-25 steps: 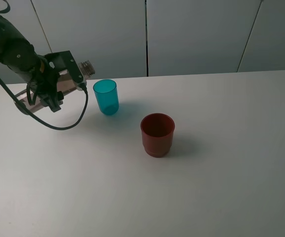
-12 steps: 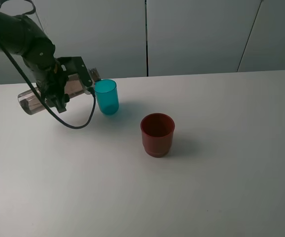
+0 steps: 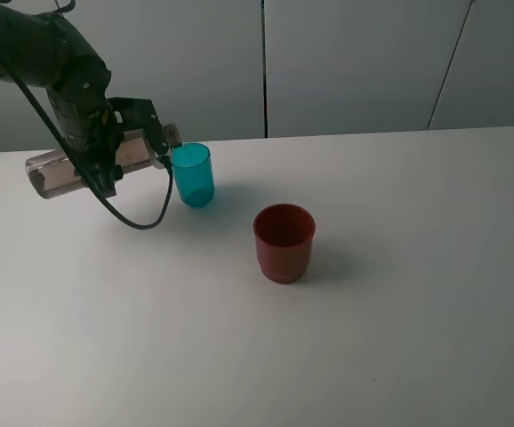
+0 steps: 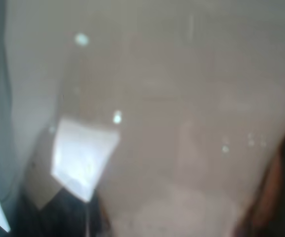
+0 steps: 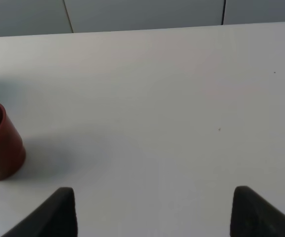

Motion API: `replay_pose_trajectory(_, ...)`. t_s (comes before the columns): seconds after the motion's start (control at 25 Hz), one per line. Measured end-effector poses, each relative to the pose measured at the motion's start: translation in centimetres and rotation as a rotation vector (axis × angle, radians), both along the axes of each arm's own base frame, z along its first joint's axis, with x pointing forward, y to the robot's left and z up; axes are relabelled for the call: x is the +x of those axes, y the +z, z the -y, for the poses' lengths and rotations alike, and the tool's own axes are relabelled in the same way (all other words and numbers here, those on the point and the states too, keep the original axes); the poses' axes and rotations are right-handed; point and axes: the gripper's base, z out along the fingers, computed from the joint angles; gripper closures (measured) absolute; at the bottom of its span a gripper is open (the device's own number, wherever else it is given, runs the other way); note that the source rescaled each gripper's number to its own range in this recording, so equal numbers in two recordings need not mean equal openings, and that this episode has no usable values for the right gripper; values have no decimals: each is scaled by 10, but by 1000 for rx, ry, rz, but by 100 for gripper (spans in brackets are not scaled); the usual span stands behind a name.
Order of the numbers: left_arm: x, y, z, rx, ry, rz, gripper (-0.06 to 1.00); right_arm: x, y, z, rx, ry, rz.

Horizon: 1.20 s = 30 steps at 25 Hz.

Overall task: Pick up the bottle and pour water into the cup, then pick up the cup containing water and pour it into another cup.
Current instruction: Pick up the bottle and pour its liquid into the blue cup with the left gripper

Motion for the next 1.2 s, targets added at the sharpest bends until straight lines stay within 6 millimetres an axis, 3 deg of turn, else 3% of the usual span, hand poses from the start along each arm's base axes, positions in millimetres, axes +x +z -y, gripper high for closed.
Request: replay_pose_trajectory(1.2,-3,6,-1,80,-23,-60,94,0,0,0,0,0,0)
